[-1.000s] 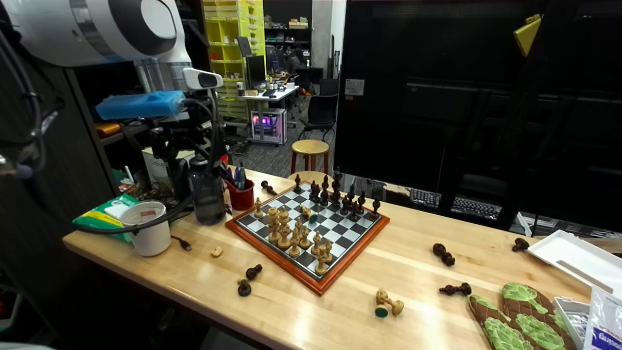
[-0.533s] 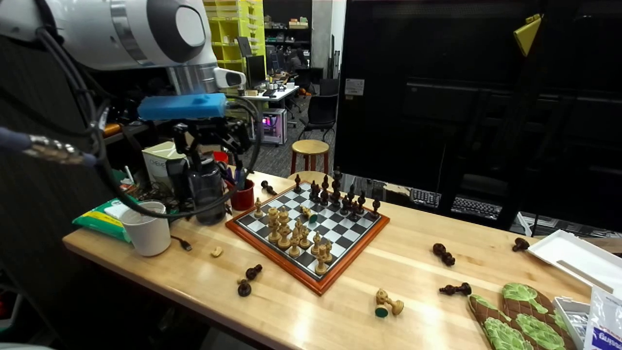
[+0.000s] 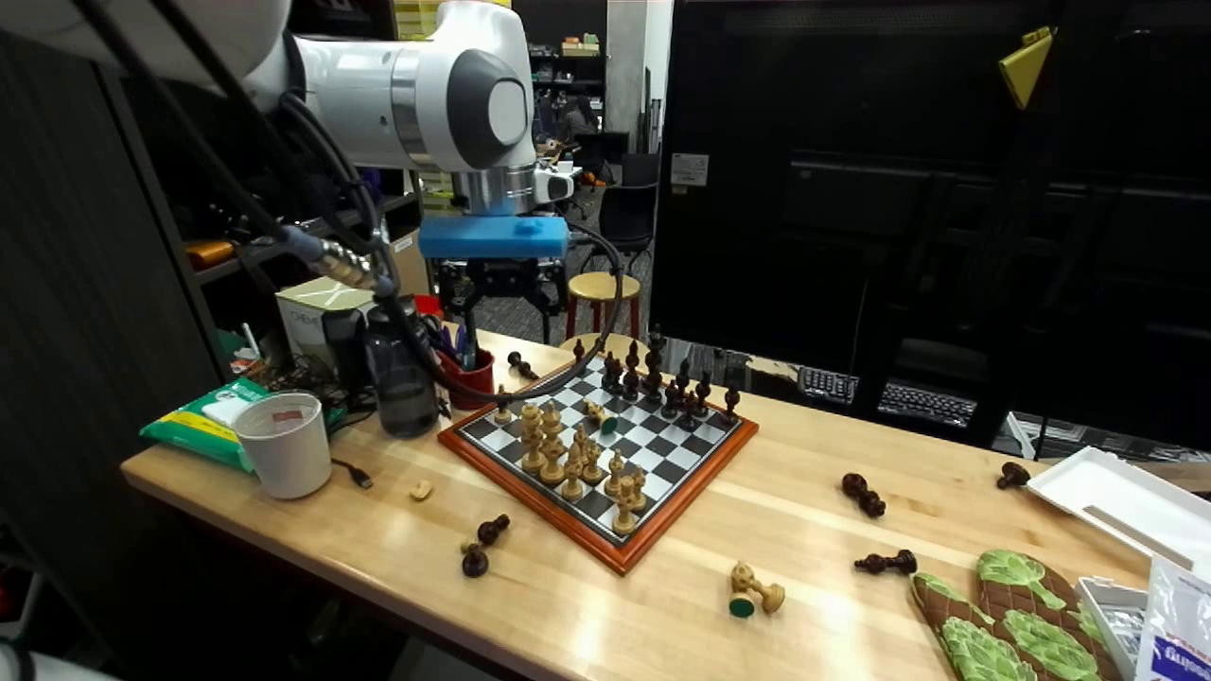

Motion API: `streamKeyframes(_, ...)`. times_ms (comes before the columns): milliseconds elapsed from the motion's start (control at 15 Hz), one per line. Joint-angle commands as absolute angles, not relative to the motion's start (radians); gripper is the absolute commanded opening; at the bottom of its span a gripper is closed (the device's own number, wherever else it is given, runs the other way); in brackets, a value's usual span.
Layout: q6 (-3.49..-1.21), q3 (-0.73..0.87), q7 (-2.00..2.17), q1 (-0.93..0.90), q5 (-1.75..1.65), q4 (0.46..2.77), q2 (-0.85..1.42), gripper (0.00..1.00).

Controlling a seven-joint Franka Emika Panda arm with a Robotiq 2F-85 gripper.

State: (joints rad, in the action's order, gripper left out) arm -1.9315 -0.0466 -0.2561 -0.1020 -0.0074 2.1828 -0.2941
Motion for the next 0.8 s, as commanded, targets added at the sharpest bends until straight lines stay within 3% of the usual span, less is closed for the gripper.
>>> streamKeyframes(0, -1.928, -0.044, -0.260, -0.102, -0.007, 2.171, -0.282, 1.00)
streamKeyframes(333, -1.928, -0.048, -0.261, -0.103, -0.007, 2.162, -0.276, 1.00)
streamKeyframes(733, -1.891, -0.018, -0.477, -0.097, -0.036, 1.992, -0.112, 1.00)
